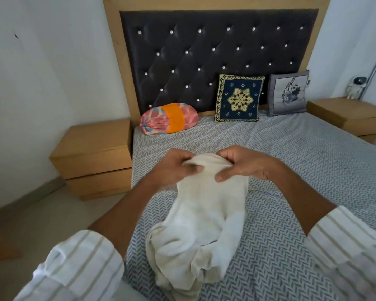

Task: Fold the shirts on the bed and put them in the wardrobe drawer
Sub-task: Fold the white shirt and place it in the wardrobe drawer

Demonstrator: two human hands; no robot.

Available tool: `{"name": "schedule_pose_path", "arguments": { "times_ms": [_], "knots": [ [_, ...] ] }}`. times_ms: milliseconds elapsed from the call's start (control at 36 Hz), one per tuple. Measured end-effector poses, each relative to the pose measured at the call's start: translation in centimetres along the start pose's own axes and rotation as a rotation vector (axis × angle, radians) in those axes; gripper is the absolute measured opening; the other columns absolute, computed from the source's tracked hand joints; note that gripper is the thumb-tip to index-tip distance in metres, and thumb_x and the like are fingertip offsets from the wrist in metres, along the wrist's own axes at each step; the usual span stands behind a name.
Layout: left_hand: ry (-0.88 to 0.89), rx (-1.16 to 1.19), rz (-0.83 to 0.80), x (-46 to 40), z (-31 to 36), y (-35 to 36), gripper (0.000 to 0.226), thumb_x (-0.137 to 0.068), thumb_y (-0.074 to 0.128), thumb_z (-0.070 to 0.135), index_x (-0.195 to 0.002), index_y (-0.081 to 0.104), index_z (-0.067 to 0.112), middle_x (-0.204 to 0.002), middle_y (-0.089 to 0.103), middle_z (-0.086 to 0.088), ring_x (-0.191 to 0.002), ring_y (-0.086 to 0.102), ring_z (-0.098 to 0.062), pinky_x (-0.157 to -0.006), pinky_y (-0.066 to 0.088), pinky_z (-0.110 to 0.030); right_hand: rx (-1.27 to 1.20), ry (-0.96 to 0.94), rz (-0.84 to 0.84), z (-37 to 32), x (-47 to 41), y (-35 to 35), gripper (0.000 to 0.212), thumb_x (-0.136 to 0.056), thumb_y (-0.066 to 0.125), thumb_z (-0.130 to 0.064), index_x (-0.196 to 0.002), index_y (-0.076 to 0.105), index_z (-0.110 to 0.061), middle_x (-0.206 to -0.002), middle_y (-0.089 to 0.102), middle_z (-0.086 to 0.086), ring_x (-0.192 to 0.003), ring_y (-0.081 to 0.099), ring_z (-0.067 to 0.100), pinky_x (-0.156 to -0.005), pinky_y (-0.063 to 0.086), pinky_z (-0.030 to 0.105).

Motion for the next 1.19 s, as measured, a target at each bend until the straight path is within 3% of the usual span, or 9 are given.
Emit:
{"name": "schedule_pose_path", "arguments": {
  "times_ms": [167, 389, 528, 639, 778, 917, 1000, 1111, 1194],
  "knots": [
    [0.035, 0.173, 0.214, -0.1, 0.8, -3.3, 0.017, -0.090, 0.067, 0.001, -0.082, 0.060, 0.014, -0.083, 0.062, -0.007, -0.080, 0.058, -0.021, -0.073, 0.046, -0.038, 0.340, 0.281, 0.011, 4.9, -0.6, -0.5, 0.040, -0.082, 0.081, -0.040, -0.110, 0.068, -0.015, -0.107, 0.075, 0.001, -0.092, 0.071, 0.015, -0.087, 0.058, 0.035],
    [-0.212, 0.324, -0.199, 1.5, 0.9, -4.6, 0.040, -0.071, 0.082, 0.000, -0.102, 0.061, 0.013, -0.104, 0.068, -0.028, -0.089, 0.069, -0.036, -0.072, 0.057, -0.041, -0.300, 0.163, 0.686, 4.5, -0.9, -3.2, 0.018, -0.096, 0.056, -0.008, -0.090, 0.070, -0.019, -0.096, 0.074, 0.012, -0.085, 0.071, 0.029, -0.073, 0.060, 0.041],
    [-0.323, 0.313, -0.337, 1.5, 1.9, -1.8, 0.063, -0.078, 0.075, 0.003, -0.129, 0.061, 0.038, -0.116, 0.064, -0.032, -0.099, 0.065, -0.041, -0.086, 0.052, -0.054, -0.679, 0.048, 0.626, 1.8, -2.6, -2.7, 0.035, -0.094, 0.055, 0.008, -0.121, 0.066, -0.013, -0.116, 0.069, 0.013, -0.104, 0.070, 0.028, -0.085, 0.061, 0.044],
    [-0.246, 0.526, -0.119, 0.5, 2.8, -0.1, 0.064, -0.092, 0.058, -0.006, -0.141, 0.053, 0.035, -0.088, 0.068, -0.018, -0.066, 0.064, -0.024, -0.057, 0.060, -0.036, -0.564, 0.005, 0.384, -0.1, -3.3, 0.0, 0.068, -0.089, 0.070, -0.006, -0.143, 0.036, -0.033, -0.123, 0.068, 0.007, -0.114, 0.066, 0.023, -0.100, 0.053, 0.049],
    [-0.176, 0.745, 0.144, -0.8, 3.9, -0.6, 0.032, -0.093, 0.050, -0.012, -0.120, 0.065, -0.002, -0.106, 0.071, -0.025, -0.090, 0.073, -0.029, -0.088, 0.059, -0.040, -0.511, -0.162, 0.554, -1.9, -1.7, 2.5, 0.030, -0.100, 0.053, -0.047, -0.122, 0.058, -0.028, -0.115, 0.067, -0.002, -0.107, 0.068, 0.019, -0.090, 0.059, 0.045],
    [-0.048, 0.367, 0.264, -0.4, 5.3, -1.3, 0.027, -0.085, 0.059, -0.016, -0.106, 0.070, -0.003, -0.100, 0.073, -0.023, -0.091, 0.072, -0.027, -0.086, 0.060, -0.034, 0.037, -0.115, 0.515, -1.8, -1.4, 3.3, 0.066, -0.069, 0.079, -0.061, -0.123, 0.057, -0.030, -0.100, 0.071, -0.012, -0.088, 0.070, 0.008, -0.076, 0.056, 0.031],
    [0.019, 0.136, 0.375, -0.2, 6.1, -1.8, 0.023, -0.085, 0.068, -0.008, -0.106, 0.073, 0.000, -0.085, 0.077, -0.013, -0.077, 0.075, -0.020, -0.074, 0.063, -0.031, 0.335, -0.086, 0.591, -1.5, -2.2, 3.2, 0.018, -0.086, 0.072, -0.036, -0.094, 0.066, -0.021, -0.076, 0.064, -0.011, -0.075, 0.066, 0.015, -0.062, 0.043, 0.028],
    [0.076, -0.611, 0.512, -0.1, 6.6, -3.9, 0.019, -0.091, 0.071, 0.032, -0.106, 0.077, 0.024, -0.091, 0.074, 0.006, -0.074, 0.062, -0.011, -0.071, 0.053, -0.025, 0.001, -0.098, 0.691, -1.8, -1.5, 1.1, 0.015, -0.097, 0.059, -0.019, -0.089, 0.071, -0.013, -0.076, 0.065, 0.003, -0.070, 0.058, 0.017, -0.061, 0.040, 0.030],
    [0.026, -0.734, 0.495, -0.6, 5.5, -5.2, 0.028, -0.092, 0.064, 0.045, -0.103, 0.075, 0.022, -0.107, 0.067, -0.003, -0.096, 0.058, -0.020, -0.081, 0.048, -0.030, -0.117, -0.141, 0.696, -3.2, -1.0, -0.1, 0.014, -0.098, 0.056, -0.017, -0.095, 0.070, -0.017, -0.084, 0.066, 0.000, -0.076, 0.057, 0.014, -0.065, 0.041, 0.032]
  ]
}}
Point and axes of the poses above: each hand's wrist, its own x-axis away from the middle knuckle, its own y-axis out of the palm, z = x × y, the point moved 2 cm from there along -x, towards the middle knuckle
